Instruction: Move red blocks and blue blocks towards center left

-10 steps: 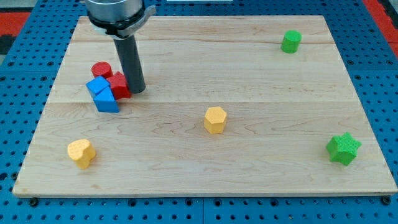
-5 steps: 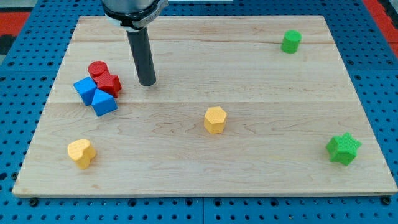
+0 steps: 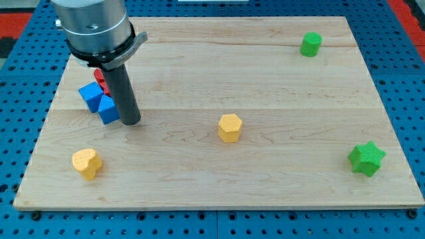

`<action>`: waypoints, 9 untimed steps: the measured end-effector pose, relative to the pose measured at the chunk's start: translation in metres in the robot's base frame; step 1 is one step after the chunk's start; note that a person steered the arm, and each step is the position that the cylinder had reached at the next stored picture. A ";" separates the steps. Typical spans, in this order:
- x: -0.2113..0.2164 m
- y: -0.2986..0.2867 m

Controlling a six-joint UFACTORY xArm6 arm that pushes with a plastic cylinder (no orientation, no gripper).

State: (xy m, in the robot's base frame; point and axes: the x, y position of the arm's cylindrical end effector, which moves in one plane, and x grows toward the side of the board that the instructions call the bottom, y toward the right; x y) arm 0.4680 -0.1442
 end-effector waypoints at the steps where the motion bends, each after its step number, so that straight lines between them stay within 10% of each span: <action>1: 0.000 -0.004; 9: 0.007 0.010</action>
